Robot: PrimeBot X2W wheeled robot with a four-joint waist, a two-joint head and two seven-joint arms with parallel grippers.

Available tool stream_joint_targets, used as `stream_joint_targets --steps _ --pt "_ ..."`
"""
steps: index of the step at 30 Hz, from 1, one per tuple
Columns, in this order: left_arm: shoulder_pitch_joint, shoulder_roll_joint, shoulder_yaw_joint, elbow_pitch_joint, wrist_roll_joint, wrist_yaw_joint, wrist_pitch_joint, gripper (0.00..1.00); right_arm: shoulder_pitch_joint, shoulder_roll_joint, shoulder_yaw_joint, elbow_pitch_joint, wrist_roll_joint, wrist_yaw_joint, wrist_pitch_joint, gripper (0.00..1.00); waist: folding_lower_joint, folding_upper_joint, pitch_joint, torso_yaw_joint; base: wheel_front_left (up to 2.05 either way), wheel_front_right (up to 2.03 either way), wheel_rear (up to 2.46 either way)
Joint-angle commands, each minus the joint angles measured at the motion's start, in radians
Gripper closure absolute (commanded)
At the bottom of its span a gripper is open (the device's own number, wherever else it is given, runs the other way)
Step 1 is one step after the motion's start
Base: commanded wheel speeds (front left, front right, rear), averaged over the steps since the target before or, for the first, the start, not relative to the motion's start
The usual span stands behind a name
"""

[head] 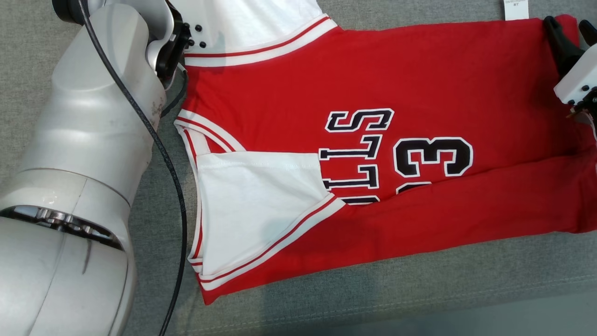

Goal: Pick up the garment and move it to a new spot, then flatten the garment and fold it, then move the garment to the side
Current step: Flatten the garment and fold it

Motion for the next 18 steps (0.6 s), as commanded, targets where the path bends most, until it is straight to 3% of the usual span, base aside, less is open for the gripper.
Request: stream_joint_targets --steps 1,3,4,6,9,18 --pt "-0.056 0.033 0.001 -0.022 -0.004 -0.002 -0.008 1.00 -0.008 -0.017 0.014 0.000 0.016 -0.003 -0.016 0.07 0.0000 0.0000 0.002 0.002 0.00 0.00 0.00" --pt "-0.057 0.033 -0.003 -0.021 -0.004 -0.002 -0.009 1.00 -0.020 -0.018 0.026 0.020 0.024 -0.003 -0.026 0.23 0.0000 0.0000 0.003 0.006 0.00 0.00 0.00" --pt "-0.057 0.032 -0.005 -0.021 -0.004 -0.002 -0.009 1.00 -0.025 -0.018 0.033 0.031 0.028 -0.003 -0.030 0.38 0.0000 0.0000 0.004 0.008 0.00 0.00 0.00" --pt "-0.060 0.032 -0.008 -0.021 -0.006 -0.002 -0.011 1.00 -0.036 -0.021 0.052 0.052 0.028 -0.003 -0.036 0.55 0.0000 0.0000 0.007 0.012 0.00 0.00 0.00" --pt "-0.062 0.032 -0.012 -0.020 -0.008 -0.003 -0.010 1.00 -0.053 -0.026 0.076 0.081 0.026 -0.003 -0.046 0.99 0.0000 0.0000 0.012 0.019 0.00 0.00 0.00" --pt "-0.085 0.062 -0.038 -0.025 0.015 0.006 -0.083 1.00 -0.119 -0.027 0.127 0.139 0.005 -0.003 -0.131 1.00 0.0000 0.0000 0.016 0.030 0.00 0.00 0.00"
